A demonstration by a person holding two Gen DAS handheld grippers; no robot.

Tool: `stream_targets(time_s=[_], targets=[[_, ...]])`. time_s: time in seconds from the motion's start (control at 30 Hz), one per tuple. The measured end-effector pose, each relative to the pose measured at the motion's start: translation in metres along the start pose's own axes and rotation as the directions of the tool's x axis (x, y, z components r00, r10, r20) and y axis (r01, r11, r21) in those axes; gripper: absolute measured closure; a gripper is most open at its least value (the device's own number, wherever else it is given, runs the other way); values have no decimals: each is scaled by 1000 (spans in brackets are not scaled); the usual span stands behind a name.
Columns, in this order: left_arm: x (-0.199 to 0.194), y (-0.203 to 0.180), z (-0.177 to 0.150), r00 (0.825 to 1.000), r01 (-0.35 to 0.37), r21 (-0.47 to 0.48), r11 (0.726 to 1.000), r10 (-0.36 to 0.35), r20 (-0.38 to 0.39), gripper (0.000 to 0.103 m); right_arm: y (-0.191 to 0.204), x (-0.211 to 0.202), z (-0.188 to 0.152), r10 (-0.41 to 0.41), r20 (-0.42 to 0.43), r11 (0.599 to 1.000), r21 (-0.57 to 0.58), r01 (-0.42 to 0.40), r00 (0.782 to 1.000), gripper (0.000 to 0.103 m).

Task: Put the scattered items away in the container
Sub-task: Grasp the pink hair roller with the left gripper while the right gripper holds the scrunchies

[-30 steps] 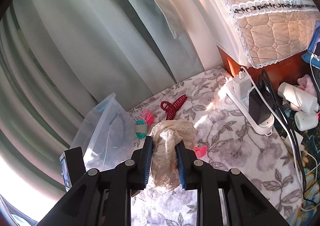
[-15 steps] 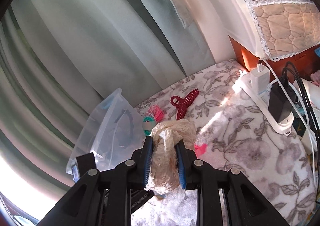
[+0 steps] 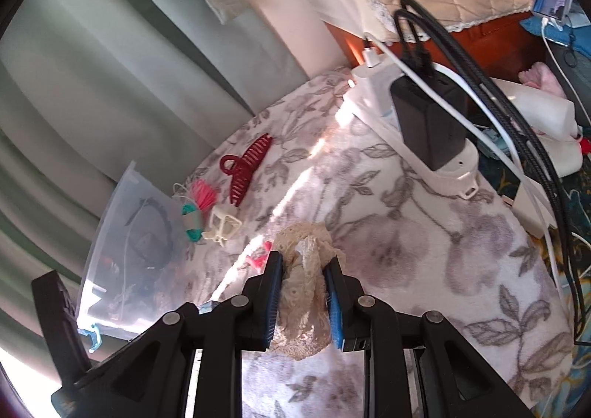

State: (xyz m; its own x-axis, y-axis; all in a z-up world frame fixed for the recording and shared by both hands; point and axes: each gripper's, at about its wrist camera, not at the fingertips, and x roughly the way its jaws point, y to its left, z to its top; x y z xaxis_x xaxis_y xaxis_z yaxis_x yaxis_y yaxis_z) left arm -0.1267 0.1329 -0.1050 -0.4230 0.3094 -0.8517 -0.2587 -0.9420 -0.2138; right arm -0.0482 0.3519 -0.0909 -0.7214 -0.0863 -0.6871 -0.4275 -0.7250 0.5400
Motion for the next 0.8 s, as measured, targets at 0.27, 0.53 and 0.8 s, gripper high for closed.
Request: stream_targets(time_s=[0.27,0.53,0.8], targets=[[27,-28,18,991,109,-41,993,-112,-73,45,-15,12,-5,-1,-50,1000,24,2,999,78],[65,-45,26,969,170,-97,981,-184,-164,57,-29,16,-4,3,-68,999,39,-1,998,78],[87,-49,30,964,160,-148,976,-187,-190,75,-39,21,-4,10,-78,998,58,-5,997,78]])
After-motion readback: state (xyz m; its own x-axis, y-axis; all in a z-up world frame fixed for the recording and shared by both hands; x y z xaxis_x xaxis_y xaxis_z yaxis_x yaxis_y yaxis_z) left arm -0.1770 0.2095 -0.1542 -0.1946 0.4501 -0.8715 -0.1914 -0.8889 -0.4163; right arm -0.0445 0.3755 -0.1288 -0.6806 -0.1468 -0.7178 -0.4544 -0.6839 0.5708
